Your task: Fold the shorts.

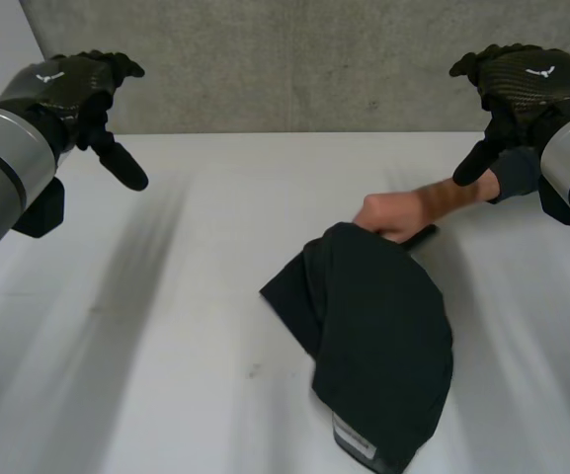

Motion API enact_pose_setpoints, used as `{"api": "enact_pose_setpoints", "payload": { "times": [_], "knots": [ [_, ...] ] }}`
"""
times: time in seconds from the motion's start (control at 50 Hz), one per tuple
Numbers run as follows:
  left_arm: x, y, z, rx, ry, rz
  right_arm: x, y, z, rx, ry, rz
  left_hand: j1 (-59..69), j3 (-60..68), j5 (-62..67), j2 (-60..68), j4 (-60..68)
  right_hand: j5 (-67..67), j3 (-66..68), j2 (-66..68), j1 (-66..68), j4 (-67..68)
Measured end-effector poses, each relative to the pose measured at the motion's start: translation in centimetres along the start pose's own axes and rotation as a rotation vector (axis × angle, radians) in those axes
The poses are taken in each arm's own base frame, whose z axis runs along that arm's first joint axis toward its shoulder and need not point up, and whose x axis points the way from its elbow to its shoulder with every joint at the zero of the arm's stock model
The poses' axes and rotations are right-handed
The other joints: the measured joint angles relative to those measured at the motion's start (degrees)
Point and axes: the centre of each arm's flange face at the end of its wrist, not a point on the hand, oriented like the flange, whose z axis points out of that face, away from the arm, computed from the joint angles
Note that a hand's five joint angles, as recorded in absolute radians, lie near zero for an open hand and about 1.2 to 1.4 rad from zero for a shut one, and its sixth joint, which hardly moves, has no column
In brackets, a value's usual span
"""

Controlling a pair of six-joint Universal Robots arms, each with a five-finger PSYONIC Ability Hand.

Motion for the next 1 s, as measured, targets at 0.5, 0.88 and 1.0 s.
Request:
{"api": "enact_pose_setpoints", "payload": {
  "times": [0.5,0.88,1.0],
  "knots": [
    [1.4,2.0,0.8,-0.061,0.040,0.015,-0.9,1.2,0.2,-0.030,-0.079,-0.105,0.0,0.0,0.0,0.0,0.0,0.0,0.0,0.0,0.0,0.0],
    [1.6,7.8,-1.0,-0.315,0.073,0.149,-1.1,2.3,0.0,-0.064,-0.093,-0.156,0.1,0.0,0.0,0.0,0.0,0.0,0.0,0.0,0.0,0.0],
    [1.8,13.3,-2.8,-0.514,0.114,0.233,-1.5,4.4,0.0,-0.125,-0.110,-0.192,0.2,0.0,0.0,0.2,0.0,0.0,0.0,0.0,0.0,0.0]
  ]
}}
